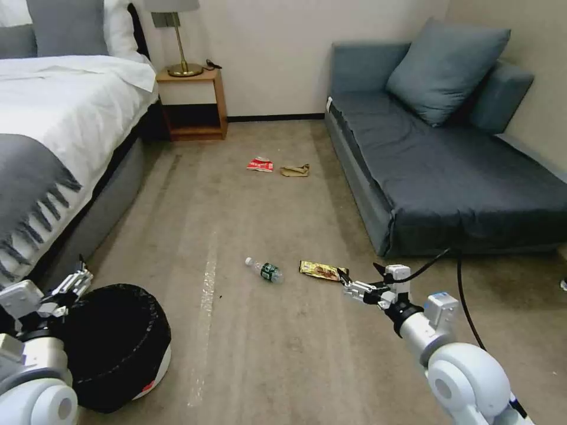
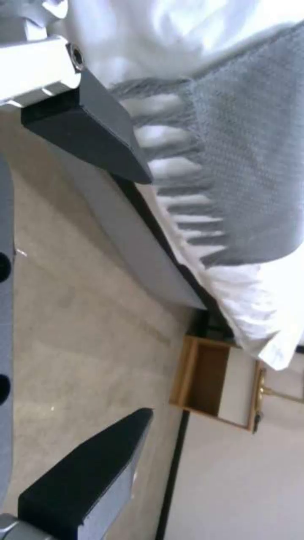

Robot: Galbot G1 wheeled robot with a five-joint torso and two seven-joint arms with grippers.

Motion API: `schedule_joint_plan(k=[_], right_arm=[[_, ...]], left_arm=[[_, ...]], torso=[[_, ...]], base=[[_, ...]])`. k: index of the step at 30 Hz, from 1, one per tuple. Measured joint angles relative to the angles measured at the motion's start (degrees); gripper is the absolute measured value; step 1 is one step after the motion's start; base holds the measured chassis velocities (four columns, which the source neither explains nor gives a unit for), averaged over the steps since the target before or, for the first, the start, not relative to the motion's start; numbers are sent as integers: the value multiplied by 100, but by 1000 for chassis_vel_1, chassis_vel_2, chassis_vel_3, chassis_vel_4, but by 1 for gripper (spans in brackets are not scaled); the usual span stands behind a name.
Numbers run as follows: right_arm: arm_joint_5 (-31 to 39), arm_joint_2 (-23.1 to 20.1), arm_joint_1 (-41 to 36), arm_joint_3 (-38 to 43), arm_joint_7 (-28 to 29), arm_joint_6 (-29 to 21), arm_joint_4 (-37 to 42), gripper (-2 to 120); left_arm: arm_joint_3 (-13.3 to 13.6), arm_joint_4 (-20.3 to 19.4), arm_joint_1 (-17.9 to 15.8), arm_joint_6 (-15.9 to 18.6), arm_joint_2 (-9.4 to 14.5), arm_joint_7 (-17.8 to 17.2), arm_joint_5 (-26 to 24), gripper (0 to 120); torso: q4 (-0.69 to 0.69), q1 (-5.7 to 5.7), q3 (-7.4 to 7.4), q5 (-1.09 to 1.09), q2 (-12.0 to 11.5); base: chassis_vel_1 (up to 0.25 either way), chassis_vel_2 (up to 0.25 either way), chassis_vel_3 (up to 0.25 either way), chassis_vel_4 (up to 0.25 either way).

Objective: Pick up the trash bin, then pick up the garbage on the floor and place it into the trash bin.

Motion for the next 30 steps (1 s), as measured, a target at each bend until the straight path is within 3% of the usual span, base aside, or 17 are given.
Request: schedule_joint_plan(k=[6,11,12,16,21,30], right_arm=[[-17,0,36,1,-41,112,-98,100],[5,-47,64,79,-61,213,-129,100],[5,-47,64,79,-61,213,-129,100],[8,-57,52,120,-71,287,-141,100],[8,-56,50,135,-72,323,-145,100],[18,-30,193,116,-83,343,-181,100]], left_arm=[[-155,-27,48,249,258,-275,-391,99],[-360,-176,580,1051,810,-701,-1504,99],[-360,-176,580,1051,810,-701,-1504,99],[-453,-156,905,1615,1073,-894,-2169,98],[-516,-49,1084,1871,1162,-1069,-2459,98],[-782,253,1479,1923,1217,-1134,-2552,99]], torso=[[-1,0,0,-2,0],[0,0,0,-1,0],[0,0,0,-1,0],[0,0,0,-1,0],[0,0,0,-2,0],[1,0,0,-2,0]], base=[[0,0,0,0],[0,0,0,0],[0,0,0,0],[0,0,0,0],[0,0,0,0],[0,0,0,0]])
